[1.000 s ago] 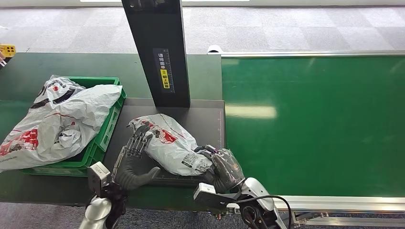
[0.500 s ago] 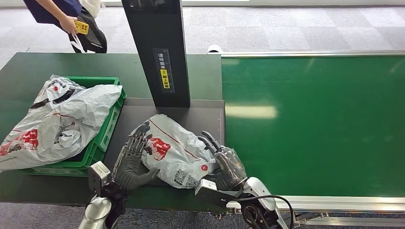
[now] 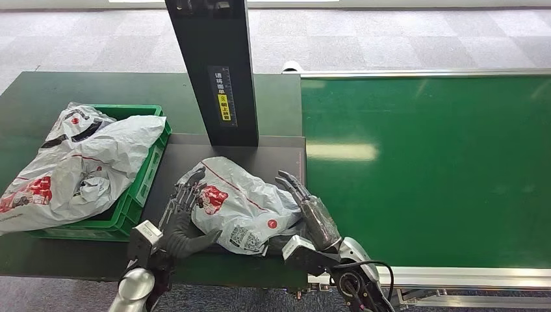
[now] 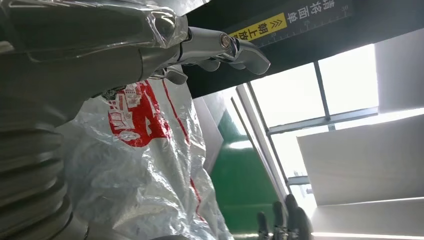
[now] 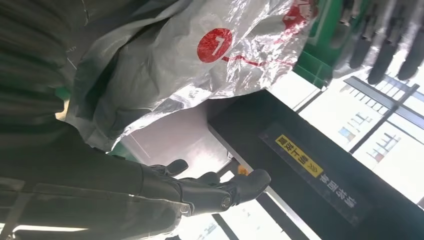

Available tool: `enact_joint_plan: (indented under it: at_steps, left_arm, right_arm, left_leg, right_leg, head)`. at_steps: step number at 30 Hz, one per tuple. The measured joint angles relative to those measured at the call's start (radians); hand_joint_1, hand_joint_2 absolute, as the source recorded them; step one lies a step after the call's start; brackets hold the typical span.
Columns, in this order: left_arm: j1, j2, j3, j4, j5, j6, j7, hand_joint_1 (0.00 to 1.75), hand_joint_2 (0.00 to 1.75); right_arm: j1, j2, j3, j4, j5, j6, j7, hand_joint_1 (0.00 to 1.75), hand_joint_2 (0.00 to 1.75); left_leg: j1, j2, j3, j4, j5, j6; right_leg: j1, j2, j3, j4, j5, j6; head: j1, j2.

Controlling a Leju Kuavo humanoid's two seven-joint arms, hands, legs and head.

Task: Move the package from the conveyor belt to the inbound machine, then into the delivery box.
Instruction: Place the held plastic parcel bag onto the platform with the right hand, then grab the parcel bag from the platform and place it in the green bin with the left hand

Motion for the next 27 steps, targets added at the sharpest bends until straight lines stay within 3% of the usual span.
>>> enact_joint_plan:
  at_steps: [8,27]
  left_arm:
    - [-0.002,0.021,-0.073,0.017,-0.218,0.059,0.033,0.0,1.75]
    - [-0.003,0.042,-0.128,0.023,-0.262,0.064,0.046,0.0,1.75]
  right_arm:
    - [0.023,-0.001,-0.071,-0.065,-0.176,0.062,-0.041,0.0,1.75]
    - [0.041,-0.003,-0.117,-0.103,-0.232,0.082,-0.049,0.0,1.75]
  left_leg:
    - [0.0,0.0,0.0,0.0,0.0,0.0]
    - [0.0,0.0,0.0,0.0,0.0,0.0]
  right_leg:
    - [0.0,0.0,0.0,0.0,0.0,0.0]
    - [0.0,0.0,0.0,0.0,0.0,0.0]
  head:
    - [0.0,0.0]
    - [0.0,0.0]
